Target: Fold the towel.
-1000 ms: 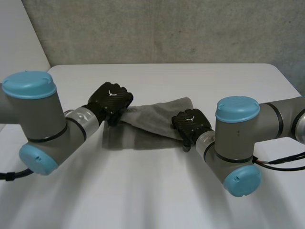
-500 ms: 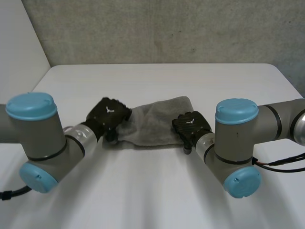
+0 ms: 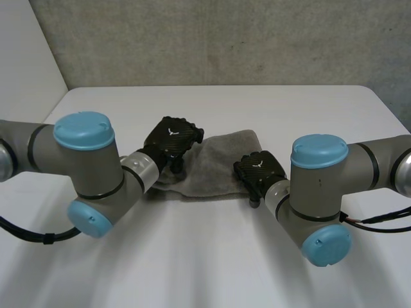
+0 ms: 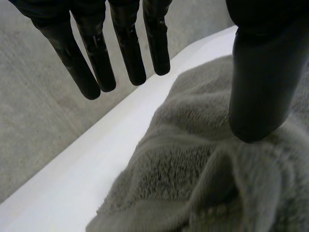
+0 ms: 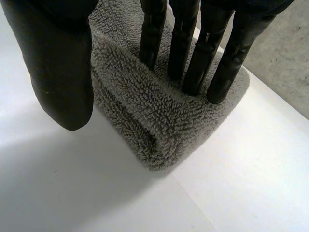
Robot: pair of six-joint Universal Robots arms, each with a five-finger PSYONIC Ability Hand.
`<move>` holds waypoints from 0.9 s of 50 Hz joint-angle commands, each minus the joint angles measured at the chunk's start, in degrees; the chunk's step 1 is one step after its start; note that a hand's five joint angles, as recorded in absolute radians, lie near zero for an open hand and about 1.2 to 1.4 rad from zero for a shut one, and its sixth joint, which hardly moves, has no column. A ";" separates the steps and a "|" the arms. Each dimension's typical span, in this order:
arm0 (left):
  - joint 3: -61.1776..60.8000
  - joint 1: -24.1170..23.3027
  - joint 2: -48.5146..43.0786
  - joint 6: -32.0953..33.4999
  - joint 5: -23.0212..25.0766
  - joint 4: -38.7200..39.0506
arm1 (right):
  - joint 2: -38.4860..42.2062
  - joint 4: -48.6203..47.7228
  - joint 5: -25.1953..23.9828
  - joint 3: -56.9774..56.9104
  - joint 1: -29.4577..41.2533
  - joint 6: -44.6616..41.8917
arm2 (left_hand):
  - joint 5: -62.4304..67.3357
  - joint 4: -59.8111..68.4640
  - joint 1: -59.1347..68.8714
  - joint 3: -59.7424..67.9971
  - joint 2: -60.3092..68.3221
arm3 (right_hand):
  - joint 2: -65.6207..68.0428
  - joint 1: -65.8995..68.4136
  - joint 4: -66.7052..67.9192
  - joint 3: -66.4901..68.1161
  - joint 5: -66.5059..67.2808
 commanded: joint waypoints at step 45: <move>-8.38 6.96 -1.49 -0.08 -6.03 1.29 | 1.88 -5.67 2.62 1.15 -3.21 -5.22 | -14.80 -6.00 -5.78 -5.63 -5.81 | 10.00 9.51 9.66 9.71 9.31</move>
